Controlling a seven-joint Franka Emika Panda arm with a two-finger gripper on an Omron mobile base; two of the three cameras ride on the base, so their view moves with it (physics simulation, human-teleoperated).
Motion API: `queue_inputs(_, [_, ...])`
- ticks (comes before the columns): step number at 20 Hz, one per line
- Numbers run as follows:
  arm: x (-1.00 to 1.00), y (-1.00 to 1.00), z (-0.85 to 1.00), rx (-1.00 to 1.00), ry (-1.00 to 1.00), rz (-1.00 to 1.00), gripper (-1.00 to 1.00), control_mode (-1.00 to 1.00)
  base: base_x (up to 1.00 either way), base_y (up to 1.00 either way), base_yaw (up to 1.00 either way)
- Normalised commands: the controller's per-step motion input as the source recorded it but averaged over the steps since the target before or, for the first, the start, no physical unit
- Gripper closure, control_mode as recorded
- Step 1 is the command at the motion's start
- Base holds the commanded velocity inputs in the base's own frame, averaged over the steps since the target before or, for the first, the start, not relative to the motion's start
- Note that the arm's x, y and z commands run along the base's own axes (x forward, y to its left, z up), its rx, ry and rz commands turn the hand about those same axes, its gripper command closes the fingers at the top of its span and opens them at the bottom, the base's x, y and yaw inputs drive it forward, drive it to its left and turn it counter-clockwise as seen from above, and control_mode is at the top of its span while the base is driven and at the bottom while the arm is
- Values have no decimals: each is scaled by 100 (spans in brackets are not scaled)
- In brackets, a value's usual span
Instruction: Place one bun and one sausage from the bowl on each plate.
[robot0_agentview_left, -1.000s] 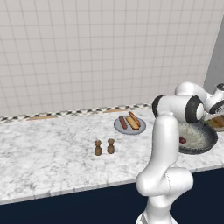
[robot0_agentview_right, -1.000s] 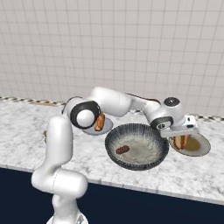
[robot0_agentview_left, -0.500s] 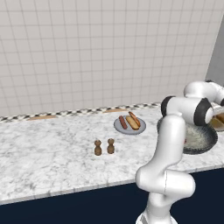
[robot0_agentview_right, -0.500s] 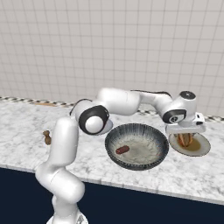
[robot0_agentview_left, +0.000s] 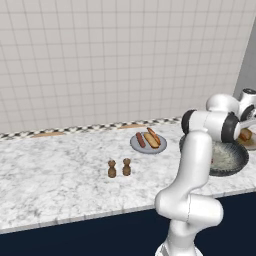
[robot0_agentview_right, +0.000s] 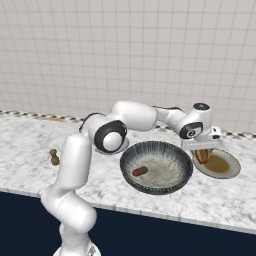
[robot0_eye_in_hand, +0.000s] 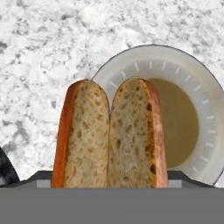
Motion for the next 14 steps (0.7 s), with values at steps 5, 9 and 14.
queue_inputs(5, [27,-45,-1,8,0,1,100,-100,0,0,0])
queue_inputs(9, [16,-25,-27,1,2,1,100,-100,0,0,0])
queue_inputs(14, [12,-4,-40,0,4,0,100,-100,0,0,0])
